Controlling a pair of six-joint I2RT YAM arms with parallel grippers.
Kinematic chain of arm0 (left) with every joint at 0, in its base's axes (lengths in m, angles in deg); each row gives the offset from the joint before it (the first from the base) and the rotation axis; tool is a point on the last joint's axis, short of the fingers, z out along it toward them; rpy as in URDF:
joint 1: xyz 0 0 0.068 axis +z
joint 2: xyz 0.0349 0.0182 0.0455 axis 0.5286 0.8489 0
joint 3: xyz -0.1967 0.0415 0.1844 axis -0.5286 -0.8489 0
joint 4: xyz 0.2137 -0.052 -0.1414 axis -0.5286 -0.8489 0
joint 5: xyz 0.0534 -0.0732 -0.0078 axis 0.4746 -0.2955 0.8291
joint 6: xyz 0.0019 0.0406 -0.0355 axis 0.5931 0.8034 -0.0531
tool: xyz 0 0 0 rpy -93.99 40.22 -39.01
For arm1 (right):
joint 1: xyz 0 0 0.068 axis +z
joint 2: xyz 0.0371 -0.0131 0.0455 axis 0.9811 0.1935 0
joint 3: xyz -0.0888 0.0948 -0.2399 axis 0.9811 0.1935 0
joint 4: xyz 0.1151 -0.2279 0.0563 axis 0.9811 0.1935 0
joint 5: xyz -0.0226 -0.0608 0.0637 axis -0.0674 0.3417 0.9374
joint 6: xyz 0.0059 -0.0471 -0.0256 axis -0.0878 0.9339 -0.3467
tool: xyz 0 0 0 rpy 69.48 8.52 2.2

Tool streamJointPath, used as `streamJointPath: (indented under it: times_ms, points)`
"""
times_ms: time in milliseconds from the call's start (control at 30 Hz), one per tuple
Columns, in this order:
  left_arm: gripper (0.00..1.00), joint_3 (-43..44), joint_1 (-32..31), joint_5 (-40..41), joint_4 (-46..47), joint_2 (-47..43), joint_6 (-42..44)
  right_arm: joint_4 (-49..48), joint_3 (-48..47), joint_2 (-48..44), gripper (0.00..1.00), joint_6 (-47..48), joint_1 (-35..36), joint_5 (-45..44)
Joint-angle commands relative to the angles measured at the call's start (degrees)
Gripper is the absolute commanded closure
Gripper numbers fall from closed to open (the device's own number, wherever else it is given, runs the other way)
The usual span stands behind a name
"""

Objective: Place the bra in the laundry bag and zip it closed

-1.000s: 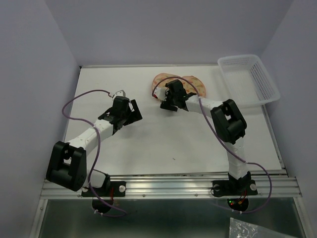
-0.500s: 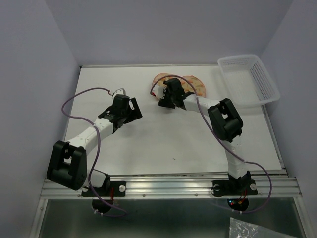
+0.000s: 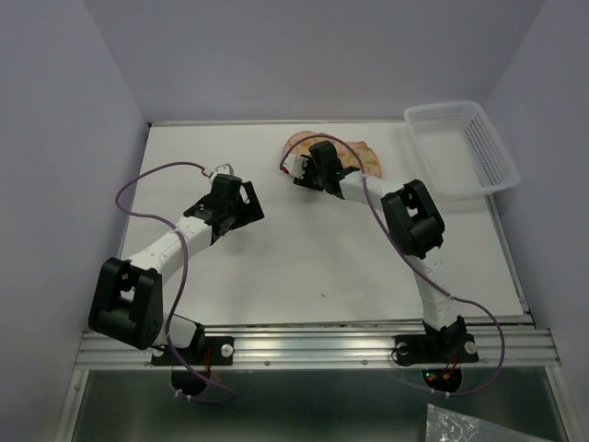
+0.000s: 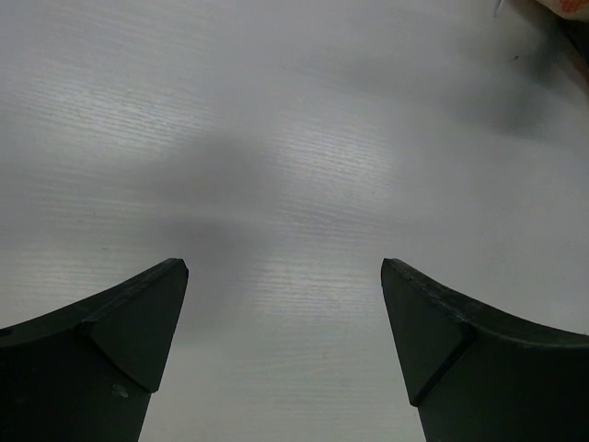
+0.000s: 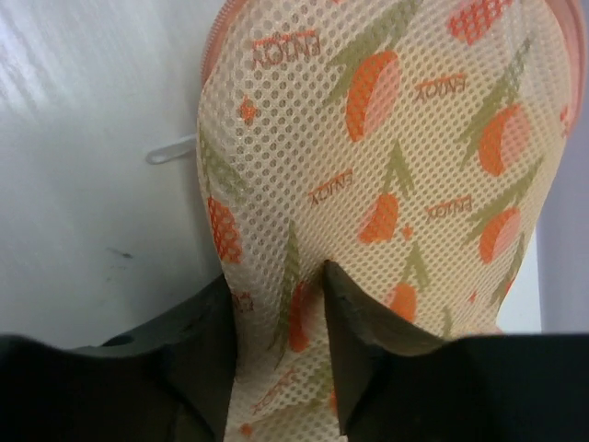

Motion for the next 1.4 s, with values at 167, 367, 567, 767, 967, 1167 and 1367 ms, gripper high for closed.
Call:
streamJointPath:
  times_ms: [167, 367, 567, 767, 967, 1167, 1367]
  points:
    - [0.01, 4.61, 0.10, 0.99, -2.38, 0.80, 0.79, 9.67, -2.37, 4.82, 0.76, -3.93, -3.20, 8.20]
    - [0.01, 5.50, 0.10, -0.32, -1.77, 0.54, 1.93, 10.81, -2.02, 2.19, 0.86, -6.74, -3.21, 13.89]
    - [0.01, 3.39, -0.34, -6.48, 5.69, -1.74, 4.48, 16.25, -1.40, -5.46, 0.87, -17.53, -3.21, 29.35]
    - [0.01, 2.07, -3.06, -10.17, 11.85, -1.48, 5.89, 18.10, -4.89, -6.36, 0.86, -27.46, -3.21, 32.82]
    - [0.01, 0.93, -3.77, -9.20, 15.36, 0.62, 5.71, 24.80, -8.36, -3.79, 0.86, -31.60, -3.21, 37.20]
    - [0.05, 0.40, -3.86, -9.12, 20.55, 3.61, 7.03, 20.66, -3.61, -5.99, 0.87, -38.38, -3.21, 43.62]
    - [0.15, 1.98, -3.95, -10.17, 24.42, 9.85, 10.81, 20.48, -0.88, -8.54, 0.87, -41.45, -3.21, 38.09]
